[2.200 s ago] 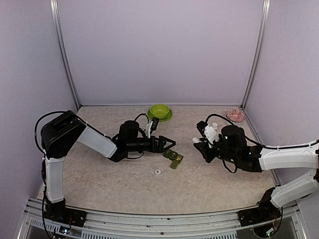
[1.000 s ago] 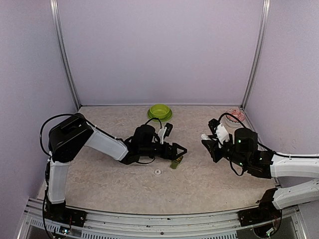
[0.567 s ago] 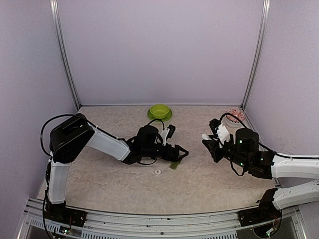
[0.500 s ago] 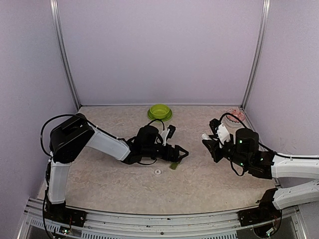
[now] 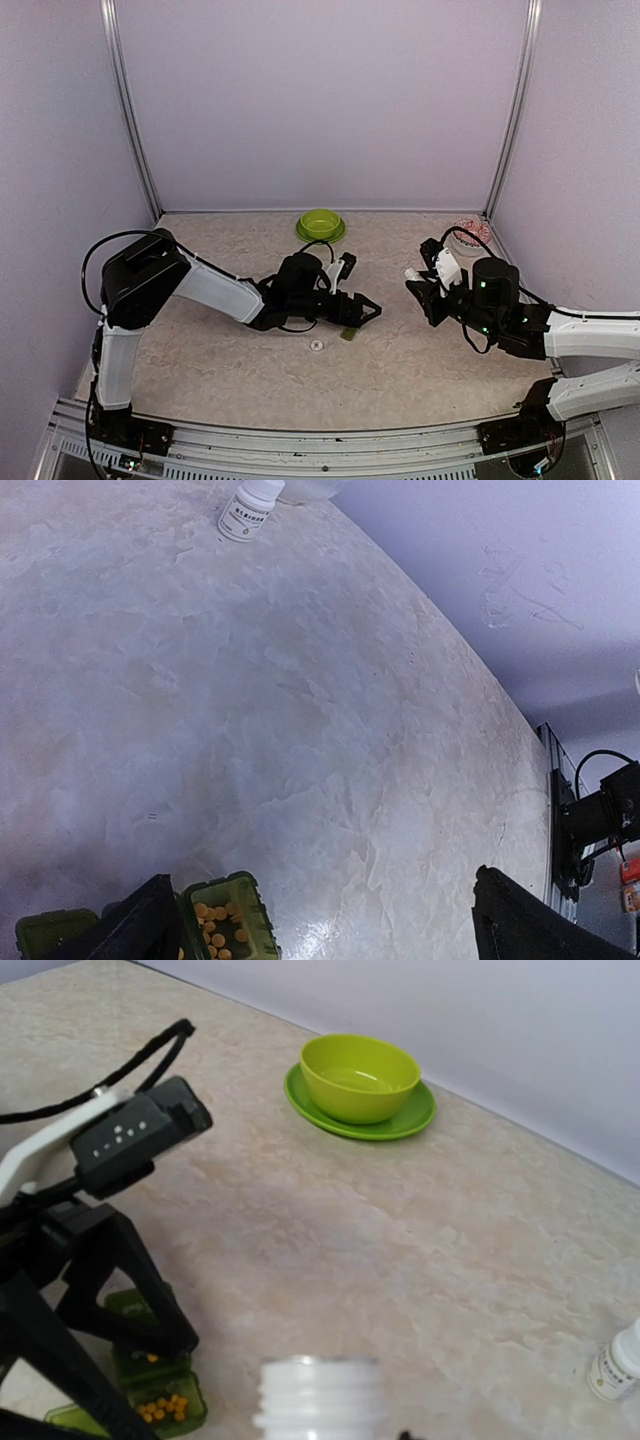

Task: Sort the pills into containers
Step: Adjust the pill container at the center of the board.

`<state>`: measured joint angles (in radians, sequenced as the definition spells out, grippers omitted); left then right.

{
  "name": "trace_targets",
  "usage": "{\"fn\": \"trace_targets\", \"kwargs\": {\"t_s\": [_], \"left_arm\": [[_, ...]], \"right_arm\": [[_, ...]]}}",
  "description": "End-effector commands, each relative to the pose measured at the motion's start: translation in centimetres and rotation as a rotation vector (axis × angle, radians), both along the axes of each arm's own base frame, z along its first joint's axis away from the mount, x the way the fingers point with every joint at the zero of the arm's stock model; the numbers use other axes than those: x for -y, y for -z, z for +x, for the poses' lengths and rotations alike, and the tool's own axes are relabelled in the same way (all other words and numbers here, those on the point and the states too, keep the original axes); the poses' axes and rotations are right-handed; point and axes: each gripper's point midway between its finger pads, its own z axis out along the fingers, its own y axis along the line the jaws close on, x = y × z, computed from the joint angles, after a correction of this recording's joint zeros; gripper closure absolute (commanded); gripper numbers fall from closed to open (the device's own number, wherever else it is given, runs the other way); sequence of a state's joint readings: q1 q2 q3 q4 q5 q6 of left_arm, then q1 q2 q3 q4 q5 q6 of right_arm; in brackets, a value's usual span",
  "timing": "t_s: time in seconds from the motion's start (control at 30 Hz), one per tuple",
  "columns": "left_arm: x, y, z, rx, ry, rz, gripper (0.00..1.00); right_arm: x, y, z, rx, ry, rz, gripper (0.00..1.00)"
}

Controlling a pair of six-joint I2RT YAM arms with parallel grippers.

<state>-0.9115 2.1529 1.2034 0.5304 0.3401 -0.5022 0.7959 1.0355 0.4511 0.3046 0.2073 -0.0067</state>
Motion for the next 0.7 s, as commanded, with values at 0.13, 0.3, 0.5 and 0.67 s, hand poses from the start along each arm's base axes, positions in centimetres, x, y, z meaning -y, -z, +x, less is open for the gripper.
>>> {"fn": "trace_targets", "kwargs": {"t_s": [0.13,0.3,0.5,0.67], "left_arm": [[1.3,1.0,-1.2,-0.018,0.049,0.023,0.01],[1.6,1.3,-1.5,-0.027,0.060,0.031,0.01],[2.0,1.3,-2.0,-0.031,0.075,0.029,0.01],[1.8,-0.4,-2.0,-0.006,0.072,-0.007,0.01]], "right_arm": [[0.2,-0.4,0.2,0.015,0.014,0.012,0.82],[0.2,-0.3,0.2,0.013,0.014,0.009,0.82],[0.2,-0.2,0.2,0.012,0.015,0.006,0.82],[0.2,-0.3,0.2,0.012,0.013,0.007,0.82]]}}
